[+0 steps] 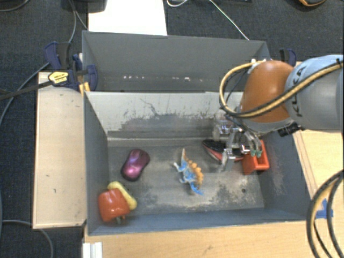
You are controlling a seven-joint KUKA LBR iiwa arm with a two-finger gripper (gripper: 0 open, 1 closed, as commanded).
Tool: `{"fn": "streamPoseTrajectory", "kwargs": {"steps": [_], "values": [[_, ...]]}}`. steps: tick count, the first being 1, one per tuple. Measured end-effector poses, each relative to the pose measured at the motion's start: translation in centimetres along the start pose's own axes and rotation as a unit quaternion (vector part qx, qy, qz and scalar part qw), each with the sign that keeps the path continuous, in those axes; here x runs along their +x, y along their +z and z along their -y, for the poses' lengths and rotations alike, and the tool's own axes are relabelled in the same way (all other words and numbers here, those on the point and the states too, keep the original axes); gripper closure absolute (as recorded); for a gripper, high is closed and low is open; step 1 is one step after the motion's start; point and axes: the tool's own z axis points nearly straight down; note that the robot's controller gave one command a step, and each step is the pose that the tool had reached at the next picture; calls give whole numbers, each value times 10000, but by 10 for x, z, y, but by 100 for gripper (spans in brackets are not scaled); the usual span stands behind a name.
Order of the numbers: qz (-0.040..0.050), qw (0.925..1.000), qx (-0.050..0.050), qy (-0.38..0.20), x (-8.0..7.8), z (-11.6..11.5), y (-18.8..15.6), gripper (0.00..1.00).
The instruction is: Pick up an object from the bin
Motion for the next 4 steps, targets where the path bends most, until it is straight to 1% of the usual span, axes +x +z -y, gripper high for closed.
{"fn": "streamPoseTrajectory", "kwargs": {"steps": [1, 2, 3, 4], "values": [[6, 9997, -8, -264, 51, 27, -27, 100], [5, 9997, -6, -258, 52, 28, -27, 0], [6, 9997, -6, -256, 52, 28, -27, 0], [43, 9999, 0, -133, 37, 37, -6, 0]]}}
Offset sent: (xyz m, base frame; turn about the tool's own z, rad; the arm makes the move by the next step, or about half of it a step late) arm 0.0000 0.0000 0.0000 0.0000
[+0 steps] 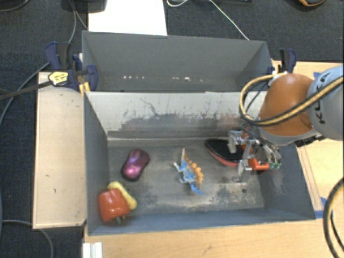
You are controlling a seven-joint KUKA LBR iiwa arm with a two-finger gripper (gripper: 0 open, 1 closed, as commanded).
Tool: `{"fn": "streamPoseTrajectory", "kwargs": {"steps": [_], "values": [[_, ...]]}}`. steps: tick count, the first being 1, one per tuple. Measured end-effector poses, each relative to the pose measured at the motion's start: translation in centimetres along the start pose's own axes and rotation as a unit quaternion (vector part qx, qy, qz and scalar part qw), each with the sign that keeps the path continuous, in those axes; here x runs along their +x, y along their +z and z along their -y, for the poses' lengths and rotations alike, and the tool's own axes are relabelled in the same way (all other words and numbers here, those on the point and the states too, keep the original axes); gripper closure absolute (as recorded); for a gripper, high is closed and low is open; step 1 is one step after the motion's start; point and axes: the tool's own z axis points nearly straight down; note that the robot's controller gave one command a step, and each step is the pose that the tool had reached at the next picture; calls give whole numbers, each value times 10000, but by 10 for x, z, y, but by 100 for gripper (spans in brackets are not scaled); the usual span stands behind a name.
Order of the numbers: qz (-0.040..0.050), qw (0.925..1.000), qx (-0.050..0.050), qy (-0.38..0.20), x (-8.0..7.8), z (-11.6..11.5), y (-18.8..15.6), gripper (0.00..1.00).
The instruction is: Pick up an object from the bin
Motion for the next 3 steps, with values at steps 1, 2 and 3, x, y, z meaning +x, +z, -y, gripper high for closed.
{"fn": "streamPoseTrajectory", "kwargs": {"steps": [1, 2, 3], "values": [[62, 10000, 7, 32, -20, 6, 16, 0], [45, 9999, 14, 155, -37, 12, 9, 100], [46, 9999, 14, 159, -37, 13, 9, 100]]}}
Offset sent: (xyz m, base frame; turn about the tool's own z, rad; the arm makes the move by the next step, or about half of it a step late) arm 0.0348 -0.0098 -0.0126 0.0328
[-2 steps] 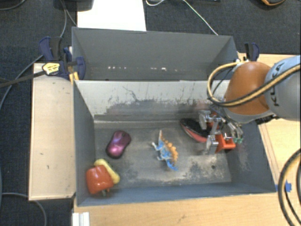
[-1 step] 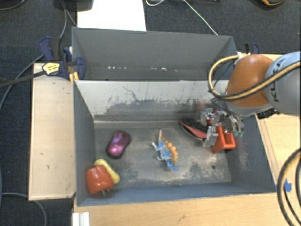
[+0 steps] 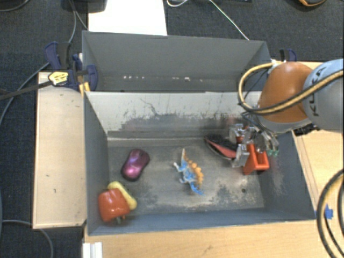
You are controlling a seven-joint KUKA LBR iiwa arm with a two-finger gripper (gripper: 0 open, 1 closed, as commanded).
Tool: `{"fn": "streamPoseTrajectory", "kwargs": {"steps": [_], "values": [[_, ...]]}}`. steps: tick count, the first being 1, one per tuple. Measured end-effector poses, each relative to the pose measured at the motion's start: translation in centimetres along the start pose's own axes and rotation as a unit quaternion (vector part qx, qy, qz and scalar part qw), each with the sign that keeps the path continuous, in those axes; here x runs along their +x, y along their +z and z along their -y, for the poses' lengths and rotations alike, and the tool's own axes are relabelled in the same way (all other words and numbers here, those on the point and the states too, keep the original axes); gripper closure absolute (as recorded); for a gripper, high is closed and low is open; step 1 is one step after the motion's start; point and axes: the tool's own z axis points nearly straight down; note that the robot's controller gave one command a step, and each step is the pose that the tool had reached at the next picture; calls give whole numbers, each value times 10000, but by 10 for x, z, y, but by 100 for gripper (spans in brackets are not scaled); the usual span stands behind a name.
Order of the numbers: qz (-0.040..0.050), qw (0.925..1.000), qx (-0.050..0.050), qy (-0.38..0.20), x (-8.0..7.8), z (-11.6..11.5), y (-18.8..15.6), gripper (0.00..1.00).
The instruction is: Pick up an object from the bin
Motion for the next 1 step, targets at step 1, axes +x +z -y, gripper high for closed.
{"fn": "streamPoseTrajectory", "kwargs": {"steps": [1], "values": [[34, 10000, 3, -36, 1, -5, -20, 100]]}}
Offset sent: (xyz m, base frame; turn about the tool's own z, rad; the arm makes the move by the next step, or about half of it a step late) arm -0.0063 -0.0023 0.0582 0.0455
